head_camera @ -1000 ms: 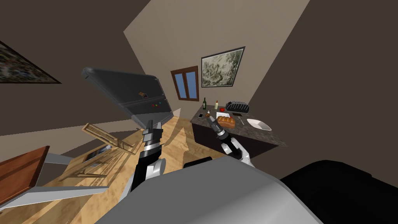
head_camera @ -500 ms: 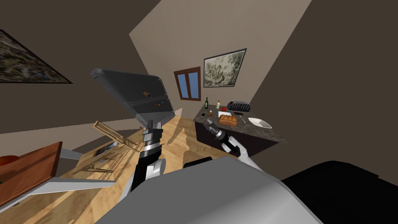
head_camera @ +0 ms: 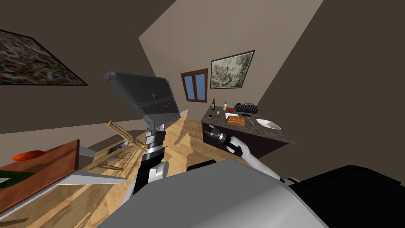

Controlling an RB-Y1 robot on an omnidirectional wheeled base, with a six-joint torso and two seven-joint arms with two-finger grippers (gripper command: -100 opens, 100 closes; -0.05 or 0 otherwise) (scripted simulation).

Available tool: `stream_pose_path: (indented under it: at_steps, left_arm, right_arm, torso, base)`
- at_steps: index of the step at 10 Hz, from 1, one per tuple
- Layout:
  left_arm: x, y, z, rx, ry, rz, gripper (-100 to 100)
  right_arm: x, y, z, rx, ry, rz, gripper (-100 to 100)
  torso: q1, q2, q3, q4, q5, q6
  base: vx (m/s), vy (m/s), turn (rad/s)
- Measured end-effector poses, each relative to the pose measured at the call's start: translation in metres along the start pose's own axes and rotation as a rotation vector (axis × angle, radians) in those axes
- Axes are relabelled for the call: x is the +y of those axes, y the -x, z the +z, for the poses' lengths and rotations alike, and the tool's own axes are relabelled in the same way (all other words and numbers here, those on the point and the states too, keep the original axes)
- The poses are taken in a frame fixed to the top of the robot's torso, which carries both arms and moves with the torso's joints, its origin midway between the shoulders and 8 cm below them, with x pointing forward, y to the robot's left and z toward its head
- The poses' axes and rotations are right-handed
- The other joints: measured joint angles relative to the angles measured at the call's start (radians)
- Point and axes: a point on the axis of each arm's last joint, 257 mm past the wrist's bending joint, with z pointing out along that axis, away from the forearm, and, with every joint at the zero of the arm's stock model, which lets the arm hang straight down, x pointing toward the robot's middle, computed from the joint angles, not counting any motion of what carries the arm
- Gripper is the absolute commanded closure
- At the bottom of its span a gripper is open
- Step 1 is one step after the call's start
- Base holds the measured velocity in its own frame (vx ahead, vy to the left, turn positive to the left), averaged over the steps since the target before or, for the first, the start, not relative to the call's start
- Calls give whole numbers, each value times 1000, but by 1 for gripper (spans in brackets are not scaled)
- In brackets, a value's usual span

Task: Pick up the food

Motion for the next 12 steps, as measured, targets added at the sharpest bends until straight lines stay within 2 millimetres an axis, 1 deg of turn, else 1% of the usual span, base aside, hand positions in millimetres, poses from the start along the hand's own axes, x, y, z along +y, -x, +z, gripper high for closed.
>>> stream_pose_path:
  at_steps: [1, 2, 3, 5, 6, 8, 10, 12]
  left_arm:
    - [0, 0, 0, 0, 0, 0, 0]
    - [0, 0, 0, 0, 0, 0, 0]
    - [0, 0, 0, 0, 0, 0, 0]
    - [0, 0, 0, 0, 0, 0, 0]
    - [0, 0, 0, 0, 0, 0, 0]
    - [0, 0, 0, 0, 0, 0, 0]
    - [0, 0, 0, 0, 0, 0, 0]
    - [0, 0, 0, 0, 0, 0, 0]
  right_arm:
    - [-4, -12, -1, 41, 7, -32, -100]
    - [-7, -19, -6, 61, 2, -38, -100]
    - [-7, -30, -10, 105, 26, -87, -100]
    - [-16, -49, -16, 153, 34, -122, -100]
    - [-21, -63, -19, 202, 54, -169, -100]
    - [-34, -86, -36, 293, 83, -247, -100]
    - [-41, -112, -51, 384, 120, -332, -100]
    - [-55, -126, -66, 445, 130, -375, -100]
  torso:
    - [-2, 0, 0, 0, 0, 0]
    - [-6, 0, 0, 0, -1, 1]
    - [-5, -1, 0, 0, -1, 0]
    - [-6, -1, -1, 0, -1, 1]
    - [-3, -2, -1, 0, -1, 0]
    - [-1, -1, -1, 0, 0, 0]
    - [-1, -2, -1, 0, 0, 0]
    - [-6, -3, -1, -1, -1, 1]
  base:
    - [-16, 45, -5]
    - [-12, 84, 74]
    - [-10, 98, 24]
    - [-5, 81, 25]
    - [-13, 106, 30]
    - [-2, 139, 48]
    - [19, 121, 54]
    - [18, 66, 31]
